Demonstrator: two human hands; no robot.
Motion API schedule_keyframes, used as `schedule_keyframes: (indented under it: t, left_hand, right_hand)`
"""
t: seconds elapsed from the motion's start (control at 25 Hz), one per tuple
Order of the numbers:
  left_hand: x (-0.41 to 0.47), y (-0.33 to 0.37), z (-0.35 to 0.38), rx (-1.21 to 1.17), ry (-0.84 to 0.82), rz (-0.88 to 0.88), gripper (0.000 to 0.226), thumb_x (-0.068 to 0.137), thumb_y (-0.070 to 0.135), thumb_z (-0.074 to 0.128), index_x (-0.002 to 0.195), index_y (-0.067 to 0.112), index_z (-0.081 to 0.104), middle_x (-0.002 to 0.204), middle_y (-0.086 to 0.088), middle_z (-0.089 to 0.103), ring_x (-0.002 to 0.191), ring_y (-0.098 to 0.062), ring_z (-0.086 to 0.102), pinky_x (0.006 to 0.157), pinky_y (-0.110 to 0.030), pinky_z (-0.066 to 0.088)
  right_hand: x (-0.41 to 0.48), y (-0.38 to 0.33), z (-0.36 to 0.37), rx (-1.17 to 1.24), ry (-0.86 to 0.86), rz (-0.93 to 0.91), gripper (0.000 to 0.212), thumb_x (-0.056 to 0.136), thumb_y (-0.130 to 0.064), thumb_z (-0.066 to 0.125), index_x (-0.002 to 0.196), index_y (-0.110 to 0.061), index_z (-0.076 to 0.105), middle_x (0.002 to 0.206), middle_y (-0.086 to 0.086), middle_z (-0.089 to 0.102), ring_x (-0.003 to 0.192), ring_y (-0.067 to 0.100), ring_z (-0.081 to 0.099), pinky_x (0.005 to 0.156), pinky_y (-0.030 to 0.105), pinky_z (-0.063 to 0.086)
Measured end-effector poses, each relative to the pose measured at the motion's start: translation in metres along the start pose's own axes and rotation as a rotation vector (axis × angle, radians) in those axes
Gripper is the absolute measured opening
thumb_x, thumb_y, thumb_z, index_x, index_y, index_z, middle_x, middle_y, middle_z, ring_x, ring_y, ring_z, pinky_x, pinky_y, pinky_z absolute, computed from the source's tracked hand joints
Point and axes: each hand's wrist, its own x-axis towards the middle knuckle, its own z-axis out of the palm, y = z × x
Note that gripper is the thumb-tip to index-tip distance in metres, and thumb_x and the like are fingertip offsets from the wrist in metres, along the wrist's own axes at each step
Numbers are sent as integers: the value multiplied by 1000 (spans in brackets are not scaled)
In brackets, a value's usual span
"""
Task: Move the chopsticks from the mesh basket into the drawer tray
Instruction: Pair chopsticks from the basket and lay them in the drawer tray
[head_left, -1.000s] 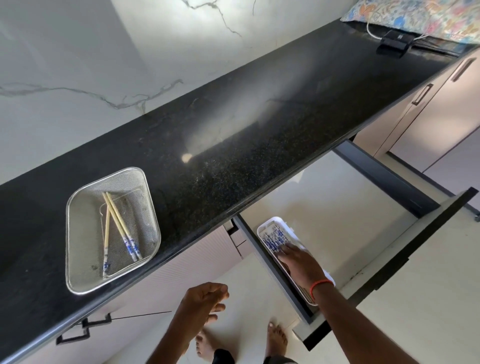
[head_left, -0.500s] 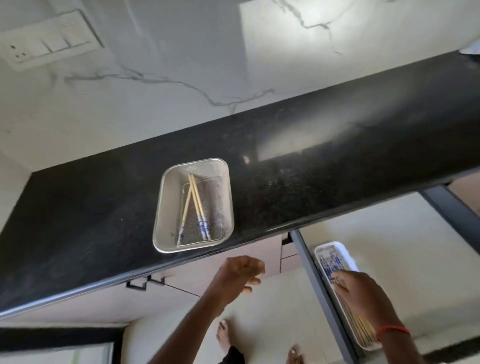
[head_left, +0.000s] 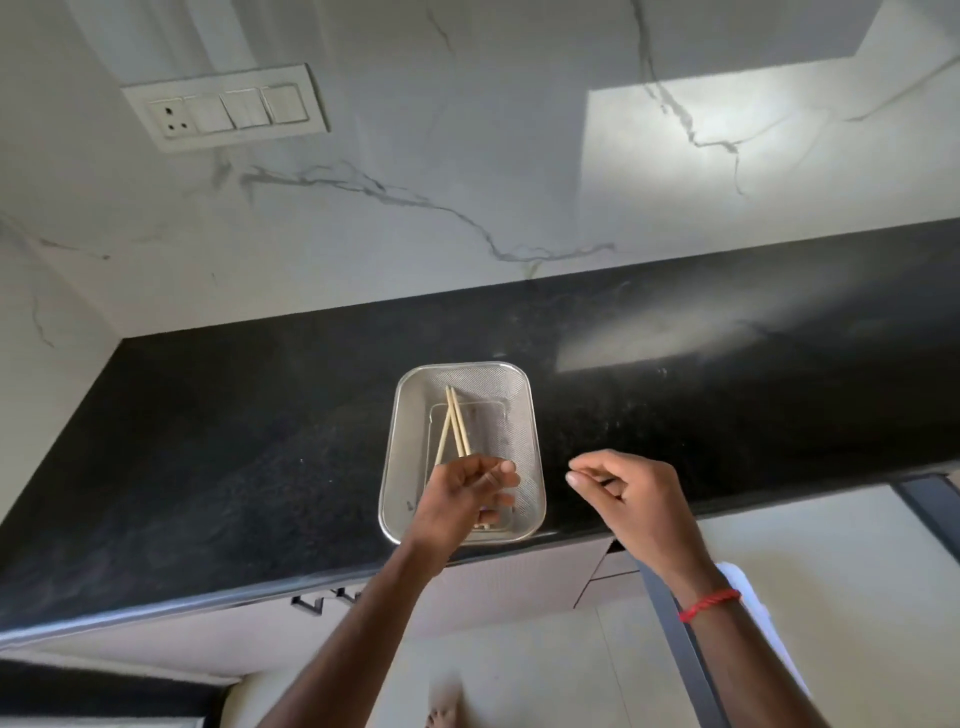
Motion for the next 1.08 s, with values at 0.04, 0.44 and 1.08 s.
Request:
schedule_keyframes:
  t: [0.04, 0.44, 1.08]
  left_hand:
    - [3, 2, -9, -14, 9, 6, 32, 92, 29, 69, 107, 1, 72, 103, -13, 78, 93, -30, 76, 80, -41, 61]
    - [35, -2, -103, -167, 124, 28, 24, 95, 25, 66, 99, 3, 74, 94, -10, 79, 82, -28, 74, 74, -40, 62]
    - [56, -1, -131, -209, -158, -142, 52, 98, 50, 51, 107, 3, 73, 102, -21, 76, 82, -34, 74, 66, -41, 63]
  right_hand:
    - [12, -11, 10, 20, 2, -14, 11, 84, -19, 75, 93, -16, 77, 83, -10, 75, 76, 0, 69, 67, 14, 54]
    - [82, -20, 149, -417, -268, 258, 29, 87, -35, 68, 112, -20, 69, 99, -1, 74, 93, 19, 69, 80, 32, 56]
    - [90, -40, 161, 118, -59, 154, 27, 84, -9, 73, 92, -35, 75, 80, -15, 74, 73, 2, 69, 69, 21, 55]
